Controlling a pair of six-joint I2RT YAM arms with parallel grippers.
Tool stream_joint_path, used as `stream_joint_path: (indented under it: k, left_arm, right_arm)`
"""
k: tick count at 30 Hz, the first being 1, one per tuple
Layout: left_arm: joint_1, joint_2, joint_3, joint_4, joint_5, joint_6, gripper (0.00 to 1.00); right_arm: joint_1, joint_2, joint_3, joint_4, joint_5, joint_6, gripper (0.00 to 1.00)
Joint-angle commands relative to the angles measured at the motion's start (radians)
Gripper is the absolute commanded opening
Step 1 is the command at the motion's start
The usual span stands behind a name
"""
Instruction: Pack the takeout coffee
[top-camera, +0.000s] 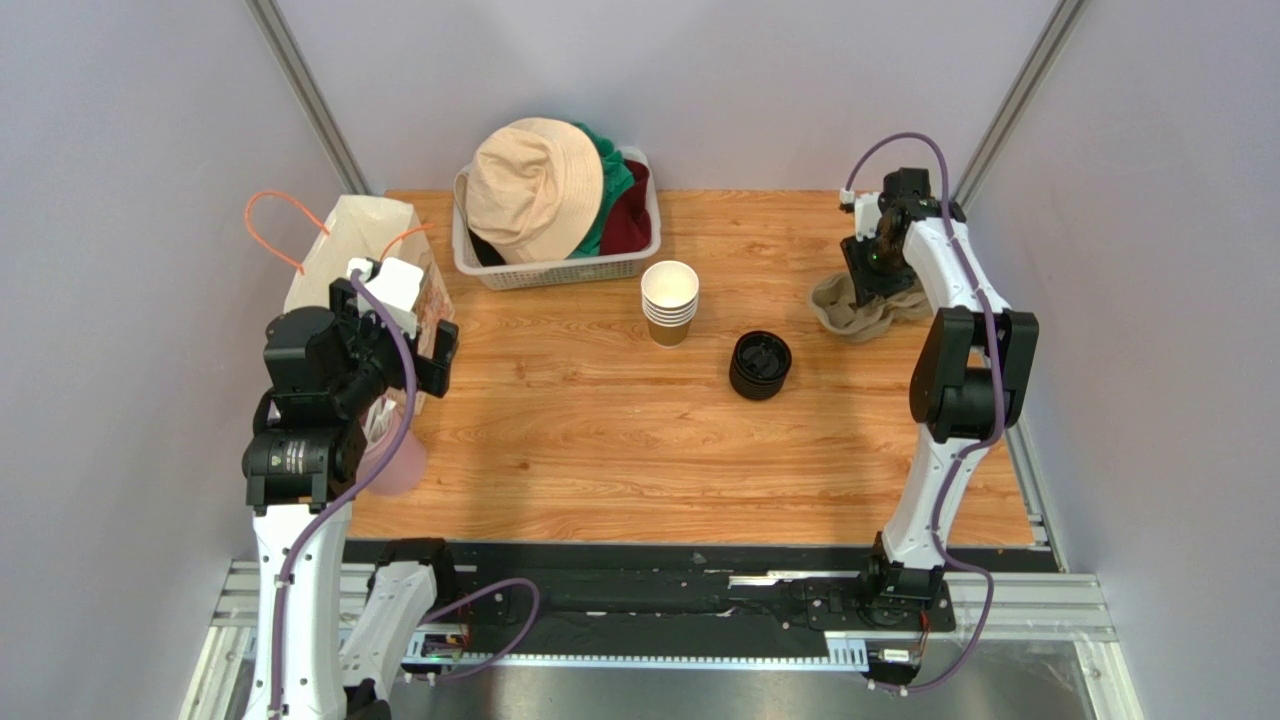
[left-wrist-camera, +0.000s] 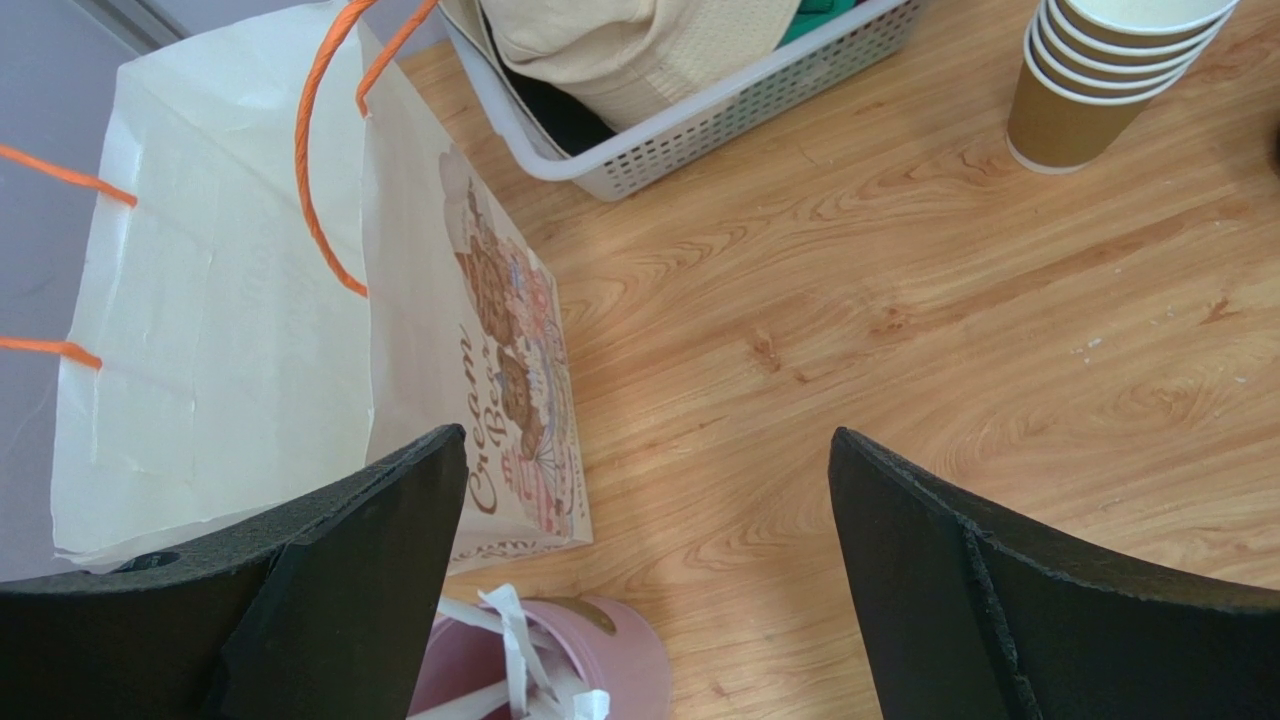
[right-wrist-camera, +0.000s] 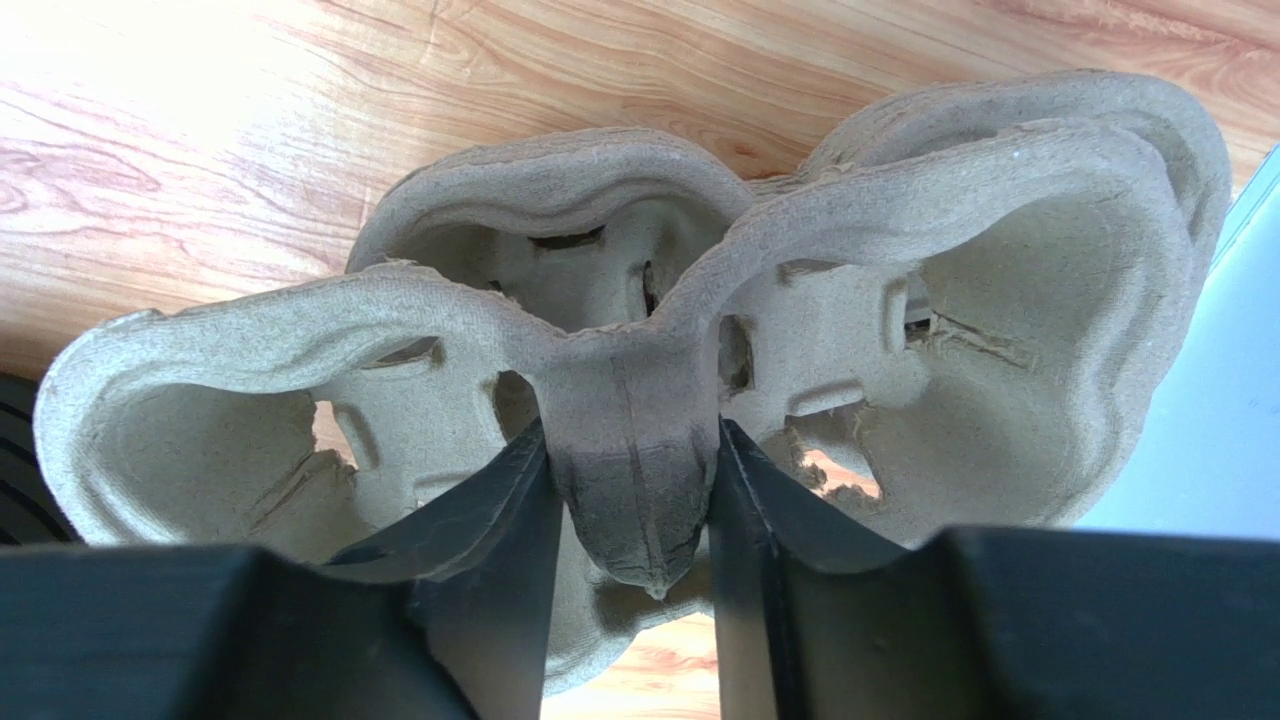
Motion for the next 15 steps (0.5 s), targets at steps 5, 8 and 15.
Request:
stream_joint_path:
  k: [5,8,15]
  left_arm:
    - [0.005,-0.008,0.004,0.031,0.014,0.004,0.99]
    - [0.005,0.001,0.043,0.025,-0.018,0.027,0.99]
    - [0.005,0.078,0.221,0.030,-0.235,0.206,0.99]
  right_arm:
    - [0.006,-0.033,-0.002,0.021,-0.036,0.003,0.31]
    - [0.006,-0.076,0.000,0.021,-0.046,0.003,0.31]
    - [0.007,-0.198,0.000,0.020,-0.105,0.022,0.31]
